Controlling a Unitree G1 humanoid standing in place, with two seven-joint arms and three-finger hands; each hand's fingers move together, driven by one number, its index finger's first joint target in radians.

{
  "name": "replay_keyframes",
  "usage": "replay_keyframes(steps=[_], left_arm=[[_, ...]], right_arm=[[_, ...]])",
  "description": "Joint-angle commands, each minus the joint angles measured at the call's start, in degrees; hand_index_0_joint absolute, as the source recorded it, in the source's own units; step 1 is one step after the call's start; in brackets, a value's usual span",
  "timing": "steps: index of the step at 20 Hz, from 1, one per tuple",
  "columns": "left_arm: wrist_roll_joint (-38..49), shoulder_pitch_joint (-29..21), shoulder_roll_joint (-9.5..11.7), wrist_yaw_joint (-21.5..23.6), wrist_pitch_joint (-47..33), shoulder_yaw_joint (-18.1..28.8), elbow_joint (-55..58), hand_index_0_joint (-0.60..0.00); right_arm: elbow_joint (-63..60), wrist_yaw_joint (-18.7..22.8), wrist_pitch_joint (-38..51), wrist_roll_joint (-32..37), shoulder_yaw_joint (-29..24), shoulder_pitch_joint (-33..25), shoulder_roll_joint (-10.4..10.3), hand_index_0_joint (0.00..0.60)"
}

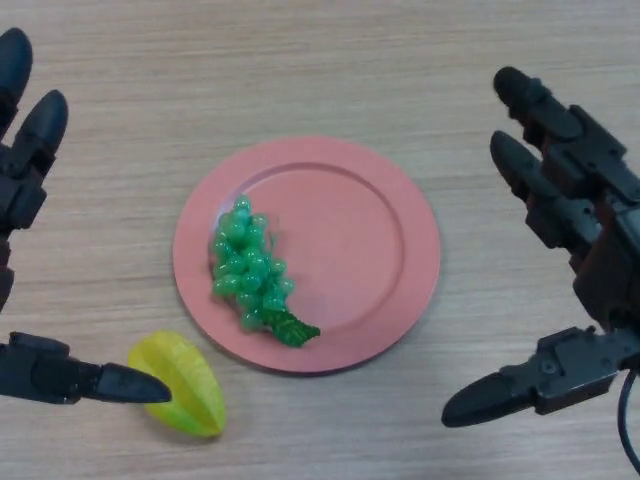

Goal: Pick up the green grapes and place it on the plate

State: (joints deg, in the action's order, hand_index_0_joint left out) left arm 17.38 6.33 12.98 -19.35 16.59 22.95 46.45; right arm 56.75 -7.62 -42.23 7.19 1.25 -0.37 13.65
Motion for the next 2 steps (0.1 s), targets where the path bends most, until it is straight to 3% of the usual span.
replay_keyframes(steps=[1, 2], left_arm=[[1.3, -0.8, 1.7, 0.3, -3.8, 0.5, 3.5, 0.0], [1.3, -0.6, 1.4, 0.2, -3.9, 0.5, 3.7, 0.0]], right_arm=[[3.2, 1.8, 9.2, 1.2, -3.8, -0.6, 1.3, 0.0], [3.2, 1.9, 9.5, 1.1, -3.8, -0.6, 1.3, 0.0]])
